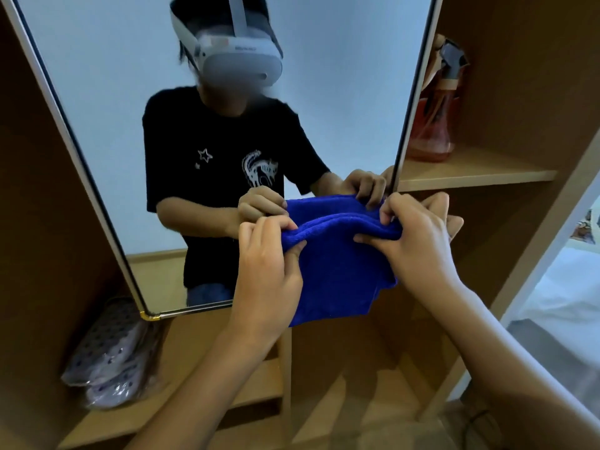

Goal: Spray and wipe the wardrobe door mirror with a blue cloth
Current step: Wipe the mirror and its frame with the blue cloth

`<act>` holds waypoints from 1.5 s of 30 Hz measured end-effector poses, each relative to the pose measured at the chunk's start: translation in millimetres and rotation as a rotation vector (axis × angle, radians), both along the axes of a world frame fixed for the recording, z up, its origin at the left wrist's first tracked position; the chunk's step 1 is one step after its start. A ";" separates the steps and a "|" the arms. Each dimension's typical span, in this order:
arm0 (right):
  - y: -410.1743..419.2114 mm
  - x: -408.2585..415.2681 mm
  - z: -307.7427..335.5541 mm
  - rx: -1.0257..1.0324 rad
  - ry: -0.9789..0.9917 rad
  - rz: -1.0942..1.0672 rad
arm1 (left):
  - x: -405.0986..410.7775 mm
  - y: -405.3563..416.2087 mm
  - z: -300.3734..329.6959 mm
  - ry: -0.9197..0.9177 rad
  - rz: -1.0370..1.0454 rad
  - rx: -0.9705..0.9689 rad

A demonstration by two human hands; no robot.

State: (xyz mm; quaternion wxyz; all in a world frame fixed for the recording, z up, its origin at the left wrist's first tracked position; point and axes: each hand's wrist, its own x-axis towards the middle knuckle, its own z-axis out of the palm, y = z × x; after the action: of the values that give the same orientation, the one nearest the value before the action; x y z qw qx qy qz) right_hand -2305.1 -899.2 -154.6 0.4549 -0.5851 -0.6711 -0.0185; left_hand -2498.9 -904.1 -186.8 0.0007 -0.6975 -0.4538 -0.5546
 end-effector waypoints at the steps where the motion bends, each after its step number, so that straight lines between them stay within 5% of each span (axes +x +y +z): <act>1: -4.8 0.4 7.2 -0.032 0.000 -0.001 | 0.5 -4.7 9.3 0.002 -0.001 -0.043; 8: -36.6 2.4 108.2 -0.109 -0.032 0.040 | -6.3 -33.0 122.8 0.053 0.006 -0.223; 24: -70.8 -23.8 416.6 -0.044 -0.079 0.218 | -38.8 -71.5 431.4 -0.113 -0.069 -0.207; 45: -37.0 -80.3 686.3 0.524 -0.136 0.268 | -89.2 -52.5 705.7 -0.081 0.125 0.354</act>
State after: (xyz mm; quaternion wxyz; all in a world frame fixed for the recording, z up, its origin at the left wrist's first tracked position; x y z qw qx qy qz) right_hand -2385.5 -936.2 531.8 0.5429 -0.3513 -0.7436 -0.1700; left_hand -2588.1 -956.6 518.8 0.1395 -0.6340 -0.3914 -0.6522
